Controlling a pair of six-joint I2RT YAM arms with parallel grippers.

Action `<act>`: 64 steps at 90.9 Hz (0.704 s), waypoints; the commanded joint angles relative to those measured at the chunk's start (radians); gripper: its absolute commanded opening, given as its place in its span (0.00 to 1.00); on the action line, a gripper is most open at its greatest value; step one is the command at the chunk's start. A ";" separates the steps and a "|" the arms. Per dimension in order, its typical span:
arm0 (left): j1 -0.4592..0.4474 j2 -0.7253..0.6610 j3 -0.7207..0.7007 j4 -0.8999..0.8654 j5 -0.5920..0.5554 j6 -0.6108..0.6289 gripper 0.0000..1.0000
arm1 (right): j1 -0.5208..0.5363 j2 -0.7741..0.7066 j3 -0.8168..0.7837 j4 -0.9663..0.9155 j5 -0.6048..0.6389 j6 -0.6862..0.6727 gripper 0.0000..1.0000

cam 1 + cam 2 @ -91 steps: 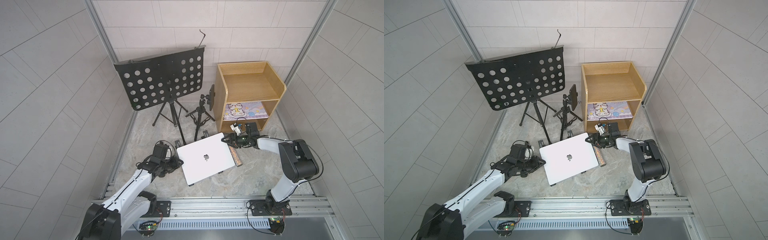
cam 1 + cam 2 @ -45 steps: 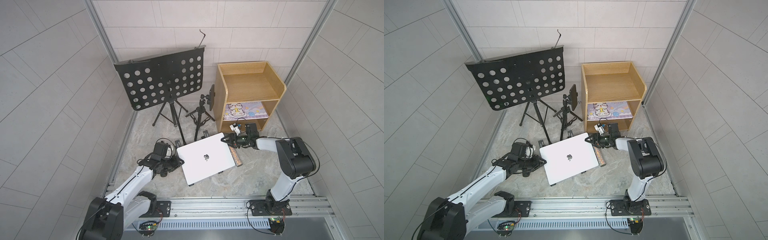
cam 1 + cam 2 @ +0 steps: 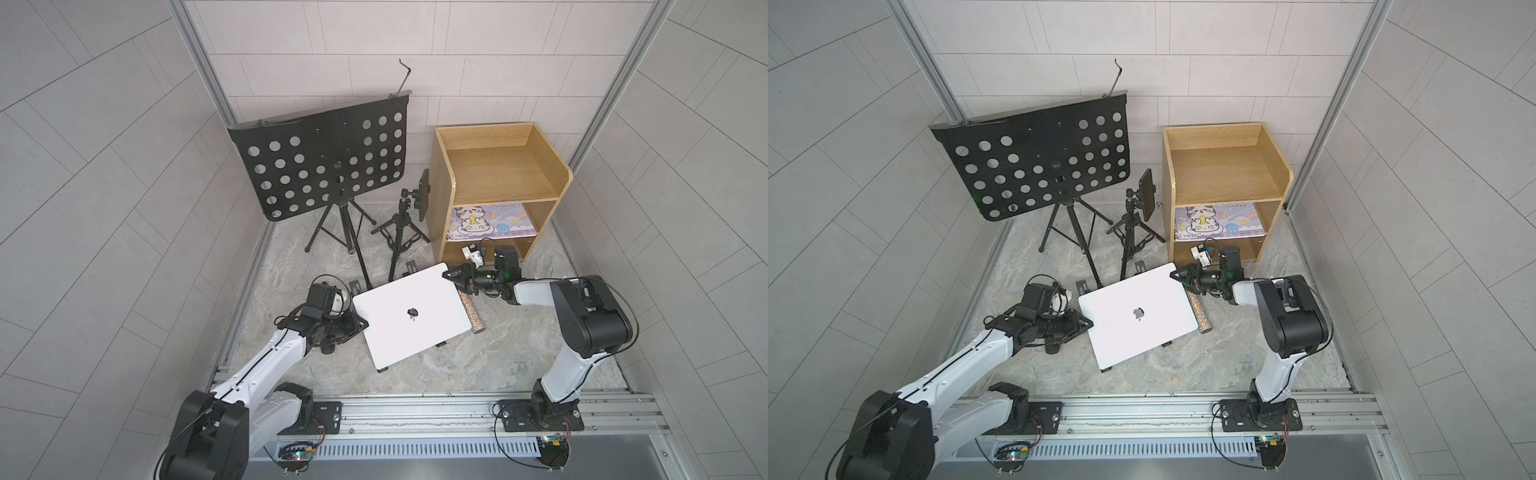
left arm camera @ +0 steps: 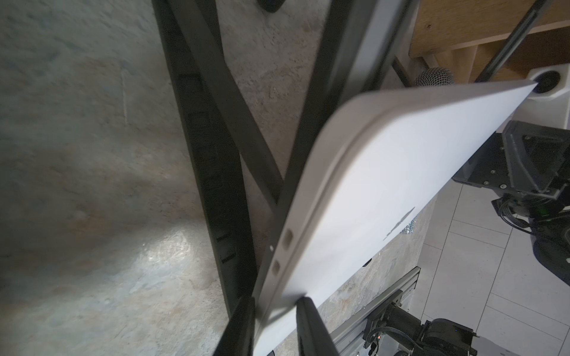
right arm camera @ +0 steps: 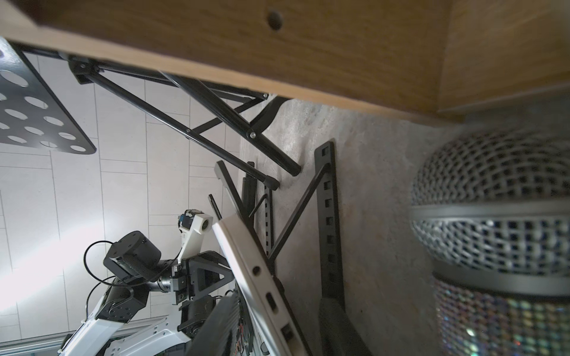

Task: Close the laptop lid and set it aside
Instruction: Pick up the laptop from the computer stand.

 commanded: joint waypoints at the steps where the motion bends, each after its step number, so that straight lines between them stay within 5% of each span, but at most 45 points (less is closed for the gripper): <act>1: 0.002 0.030 0.004 -0.015 -0.027 0.009 0.28 | 0.028 -0.043 -0.011 0.130 -0.157 0.114 0.46; 64: 0.009 0.016 0.003 -0.022 -0.020 0.011 0.28 | 0.062 -0.183 -0.034 0.003 -0.174 0.069 0.43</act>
